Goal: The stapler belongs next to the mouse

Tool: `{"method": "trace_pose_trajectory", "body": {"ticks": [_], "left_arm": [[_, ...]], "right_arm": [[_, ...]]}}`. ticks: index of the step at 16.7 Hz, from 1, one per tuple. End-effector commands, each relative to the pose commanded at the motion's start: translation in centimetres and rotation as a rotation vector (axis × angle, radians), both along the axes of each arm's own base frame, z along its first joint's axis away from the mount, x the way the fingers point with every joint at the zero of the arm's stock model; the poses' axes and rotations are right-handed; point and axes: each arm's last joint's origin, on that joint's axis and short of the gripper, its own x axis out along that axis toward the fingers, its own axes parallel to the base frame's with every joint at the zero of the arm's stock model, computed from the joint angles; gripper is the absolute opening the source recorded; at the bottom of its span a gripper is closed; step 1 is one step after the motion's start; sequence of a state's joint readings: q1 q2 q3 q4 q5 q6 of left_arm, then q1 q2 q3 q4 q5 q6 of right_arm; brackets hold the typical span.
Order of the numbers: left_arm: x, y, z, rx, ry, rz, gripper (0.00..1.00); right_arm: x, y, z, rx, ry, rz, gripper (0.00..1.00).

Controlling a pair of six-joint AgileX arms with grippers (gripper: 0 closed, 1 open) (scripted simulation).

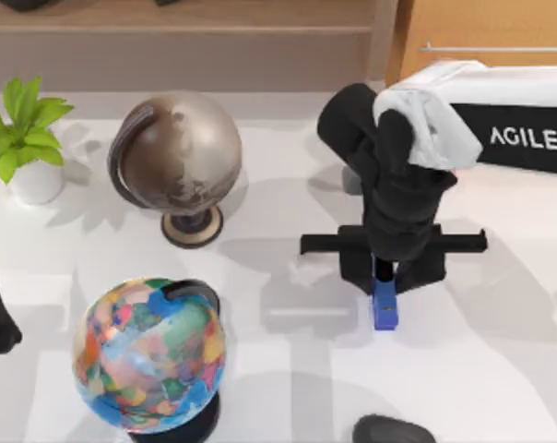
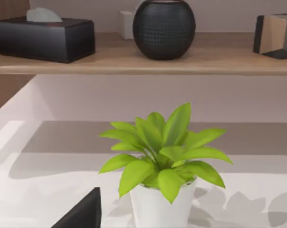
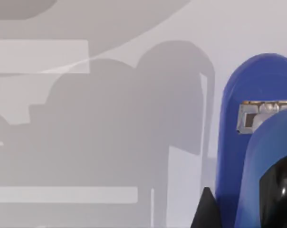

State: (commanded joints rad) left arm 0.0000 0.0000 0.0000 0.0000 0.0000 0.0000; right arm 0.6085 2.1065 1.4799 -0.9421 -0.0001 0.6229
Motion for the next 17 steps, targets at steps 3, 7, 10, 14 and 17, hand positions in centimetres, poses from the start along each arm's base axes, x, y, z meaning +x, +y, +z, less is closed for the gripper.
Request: {"method": "trace_pose_trajectory", "body": {"ticks": [3, 7, 10, 14, 17], "left_arm": [[0.00, 0.00, 0.00, 0.000, 0.000, 0.000, 1.00], [0.00, 0.00, 0.00, 0.000, 0.000, 0.000, 1.00], [0.00, 0.00, 0.00, 0.000, 0.000, 0.000, 1.00], [0.00, 0.00, 0.00, 0.000, 0.000, 0.000, 1.00], [0.00, 0.00, 0.00, 0.000, 0.000, 0.000, 1.00]], "right_arm": [[0.00, 0.00, 0.00, 0.000, 0.000, 0.000, 0.15], [0.00, 0.00, 0.00, 0.000, 0.000, 0.000, 0.45], [0.00, 0.00, 0.00, 0.000, 0.000, 0.000, 0.68], [0.00, 0.00, 0.00, 0.000, 0.000, 0.000, 0.98], [0.00, 0.00, 0.00, 0.000, 0.000, 0.000, 1.00]]}}
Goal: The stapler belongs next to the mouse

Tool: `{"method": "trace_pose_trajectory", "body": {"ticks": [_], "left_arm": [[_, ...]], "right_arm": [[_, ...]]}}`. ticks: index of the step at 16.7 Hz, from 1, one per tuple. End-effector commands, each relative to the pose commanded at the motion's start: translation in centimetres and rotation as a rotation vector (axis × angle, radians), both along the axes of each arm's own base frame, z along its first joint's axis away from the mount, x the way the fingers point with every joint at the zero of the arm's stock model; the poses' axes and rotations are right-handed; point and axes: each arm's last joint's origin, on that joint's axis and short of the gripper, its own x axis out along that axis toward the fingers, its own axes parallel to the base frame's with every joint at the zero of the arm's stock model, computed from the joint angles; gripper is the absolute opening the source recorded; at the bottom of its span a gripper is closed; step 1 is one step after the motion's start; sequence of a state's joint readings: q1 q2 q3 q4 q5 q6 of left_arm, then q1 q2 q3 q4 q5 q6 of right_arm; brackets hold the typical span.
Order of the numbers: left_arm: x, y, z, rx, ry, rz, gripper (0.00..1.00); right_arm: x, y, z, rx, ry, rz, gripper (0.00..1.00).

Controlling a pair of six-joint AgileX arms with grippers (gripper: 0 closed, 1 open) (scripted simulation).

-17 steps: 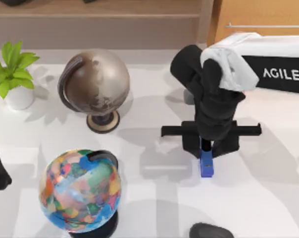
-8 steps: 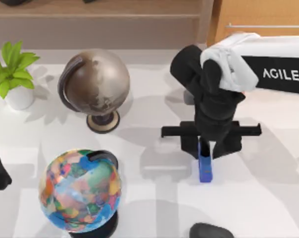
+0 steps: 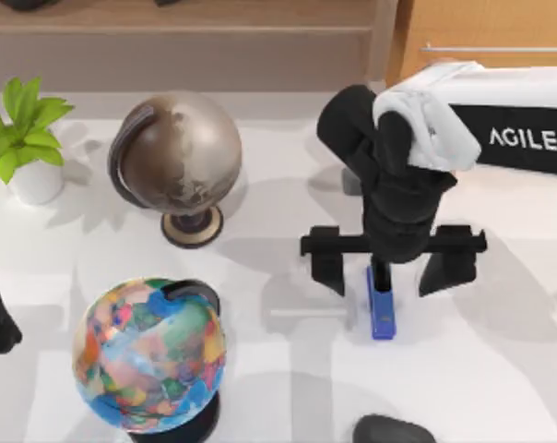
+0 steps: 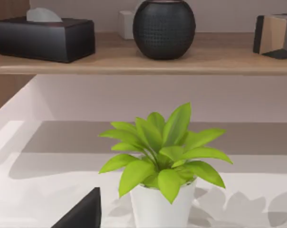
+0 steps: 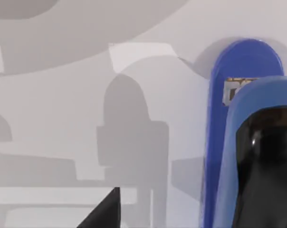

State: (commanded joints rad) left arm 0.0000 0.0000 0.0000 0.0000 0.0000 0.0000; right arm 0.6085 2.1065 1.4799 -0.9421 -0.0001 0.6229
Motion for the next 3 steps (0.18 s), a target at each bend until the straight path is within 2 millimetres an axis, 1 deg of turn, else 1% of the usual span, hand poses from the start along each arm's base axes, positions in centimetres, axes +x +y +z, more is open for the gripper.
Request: {"method": "trace_pose_trajectory", "body": {"ticks": [3], "left_arm": [[0.00, 0.00, 0.00, 0.000, 0.000, 0.000, 1.00]], "right_arm": [[0.00, 0.00, 0.00, 0.000, 0.000, 0.000, 1.00]]}}
